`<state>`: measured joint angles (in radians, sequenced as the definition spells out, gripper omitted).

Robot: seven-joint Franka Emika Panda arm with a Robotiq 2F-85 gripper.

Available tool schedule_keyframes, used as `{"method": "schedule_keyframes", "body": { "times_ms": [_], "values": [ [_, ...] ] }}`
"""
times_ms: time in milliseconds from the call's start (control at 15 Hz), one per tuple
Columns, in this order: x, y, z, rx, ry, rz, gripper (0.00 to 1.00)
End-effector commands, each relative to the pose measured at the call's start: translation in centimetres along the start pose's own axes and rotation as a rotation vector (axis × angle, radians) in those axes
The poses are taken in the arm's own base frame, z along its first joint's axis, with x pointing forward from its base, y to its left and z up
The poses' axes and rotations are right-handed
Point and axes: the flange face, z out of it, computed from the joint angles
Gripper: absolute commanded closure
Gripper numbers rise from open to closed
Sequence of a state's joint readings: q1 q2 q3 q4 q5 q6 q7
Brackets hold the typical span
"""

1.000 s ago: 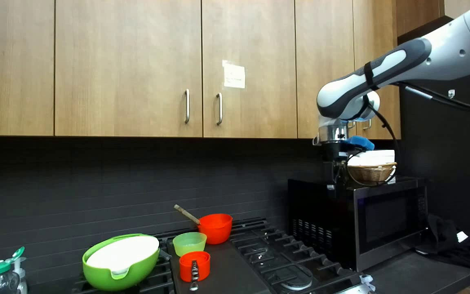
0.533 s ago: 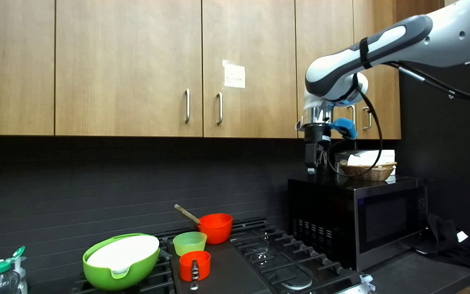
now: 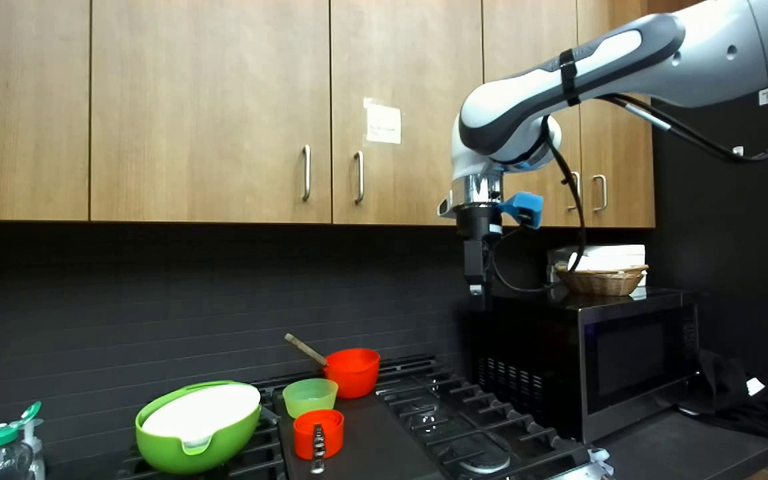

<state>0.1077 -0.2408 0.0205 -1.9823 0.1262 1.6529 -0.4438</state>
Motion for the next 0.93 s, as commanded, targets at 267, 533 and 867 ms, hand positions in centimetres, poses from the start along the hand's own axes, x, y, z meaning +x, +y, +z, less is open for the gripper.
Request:
{"method": "schedule_keyframes", "body": {
  "times_ms": [267,533,867],
  "values": [
    [6.7,-3.5,1.2,-0.029,-0.069,-0.094,0.0],
    [9.1,-4.4,1.0,-0.05,-0.052,-0.068,0.0],
    [11.6,-4.0,2.7,-0.082,-0.032,0.0,0.0]
  ]
}}
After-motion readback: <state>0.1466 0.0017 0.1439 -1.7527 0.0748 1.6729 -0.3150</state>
